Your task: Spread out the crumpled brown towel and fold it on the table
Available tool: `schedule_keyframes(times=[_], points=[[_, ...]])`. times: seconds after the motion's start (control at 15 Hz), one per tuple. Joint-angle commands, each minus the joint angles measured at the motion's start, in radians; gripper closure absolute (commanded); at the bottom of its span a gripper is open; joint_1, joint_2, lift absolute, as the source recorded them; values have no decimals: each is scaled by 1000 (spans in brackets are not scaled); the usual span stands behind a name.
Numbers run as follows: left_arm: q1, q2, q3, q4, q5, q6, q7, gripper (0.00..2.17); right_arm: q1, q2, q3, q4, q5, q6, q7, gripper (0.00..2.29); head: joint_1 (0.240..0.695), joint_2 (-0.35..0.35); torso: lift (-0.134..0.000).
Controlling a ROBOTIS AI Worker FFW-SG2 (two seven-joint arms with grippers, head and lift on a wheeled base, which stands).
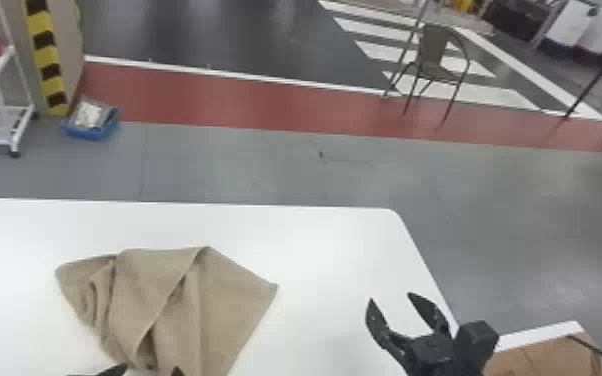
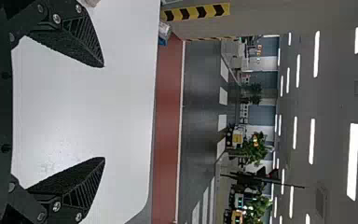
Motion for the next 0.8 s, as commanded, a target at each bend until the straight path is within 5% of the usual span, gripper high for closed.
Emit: schedule_keyframes(times=[0.0, 0.27, 0.73], points=[[-63, -15, -50, 68, -4, -17, 17, 275, 5, 1, -9, -1, -8, -11, 11, 194, 695, -350, 0], [-109, -32, -63, 138, -20, -45, 37, 363, 5, 1, -45, 19, -27, -36, 29, 194, 695, -350, 0], [-25, -6, -20, 28, -66, -85, 103, 363, -10, 1, -42, 32, -39, -36, 44, 194, 695, -350, 0]])
